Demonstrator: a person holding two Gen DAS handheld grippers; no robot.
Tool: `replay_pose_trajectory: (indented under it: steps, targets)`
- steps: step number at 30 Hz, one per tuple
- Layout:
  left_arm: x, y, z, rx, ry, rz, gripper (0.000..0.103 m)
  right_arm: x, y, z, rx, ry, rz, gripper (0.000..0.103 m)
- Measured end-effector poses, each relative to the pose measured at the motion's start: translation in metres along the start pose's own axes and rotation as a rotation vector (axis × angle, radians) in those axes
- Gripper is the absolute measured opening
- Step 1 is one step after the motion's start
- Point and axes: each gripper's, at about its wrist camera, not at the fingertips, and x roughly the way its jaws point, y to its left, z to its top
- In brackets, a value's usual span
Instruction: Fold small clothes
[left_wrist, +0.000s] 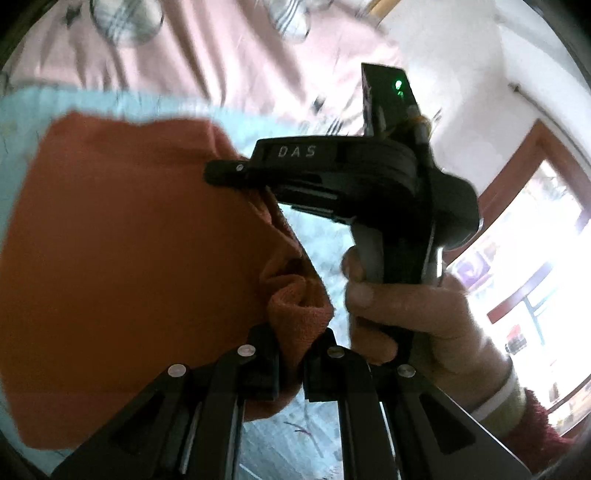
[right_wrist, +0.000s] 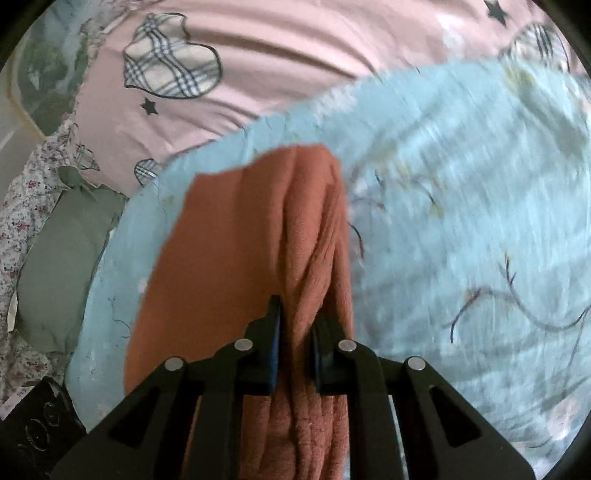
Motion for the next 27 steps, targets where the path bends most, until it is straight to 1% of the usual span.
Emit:
replay_pose_trajectory:
  steps: [1,3,6,7,9,10,11,12,13,15,17,19,22,23,25,27]
  targets:
    - [0.006,0.002,-0.003,-0.005,0.015,0.004,0.007,0.000,-0.004,-0.002,0.015,-0.010,0.019,0.015]
    - [0.011,0.005,-0.009,-0.007,0.030,0.009,0.008,0.000,-0.004,-0.001,0.024,-0.019,0.027,0.016]
    - [0.004,0.007,-0.009,-0.010,0.032,-0.002,0.011,0.000,0.001,0.001,0.012,-0.031,0.025,0.016]
    - [0.001,0.005,-0.006,-0.013,0.030,-0.004,0.012,0.001,0.003,0.002,0.009,-0.028,0.019,0.016]
    - [-0.012,0.006,-0.004,-0.027,0.022,-0.018,0.019,0.001,0.004,0.004,0.011,-0.021,0.013,0.018]
    - [-0.017,0.007,-0.005,-0.031,0.017,-0.021,0.022,-0.002,0.003,0.003,0.022,-0.021,0.012,0.021]
    - [-0.028,0.009,-0.005,-0.032,0.005,-0.021,0.029,-0.006,0.001,0.002,0.040,-0.026,0.016,0.027]
    - [-0.035,0.011,-0.006,-0.030,-0.007,-0.013,0.038,-0.014,-0.002,-0.001,0.052,-0.044,0.013,0.032]
    - [-0.042,0.012,-0.007,-0.028,-0.018,-0.002,0.043,-0.022,-0.003,-0.004,0.054,-0.064,0.011,0.035]
    - [-0.066,0.023,-0.005,-0.029,-0.059,0.035,0.054,-0.036,-0.007,-0.012,0.067,-0.093,0.023,0.054]
    - [-0.087,0.041,-0.003,-0.056,-0.088,0.080,0.061,-0.041,-0.011,-0.018,0.082,-0.086,0.045,0.058]
    - [-0.103,0.067,0.000,-0.113,-0.112,0.120,0.062,-0.040,-0.013,-0.023,0.085,-0.062,0.049,0.059]
    - [-0.113,0.099,0.004,-0.196,-0.112,0.146,0.062,-0.036,-0.014,-0.030,0.088,-0.029,0.069,0.062]
    - [-0.113,0.107,0.006,-0.219,-0.107,0.147,0.062,-0.035,-0.015,-0.031,0.093,-0.024,0.077,0.064]
    - [-0.108,0.126,0.009,-0.263,-0.094,0.133,0.065,-0.032,-0.016,-0.033,0.104,-0.015,0.091,0.065]
    - [-0.101,0.135,0.010,-0.268,-0.080,0.144,0.066,-0.030,-0.016,-0.033,0.111,-0.008,0.097,0.067]
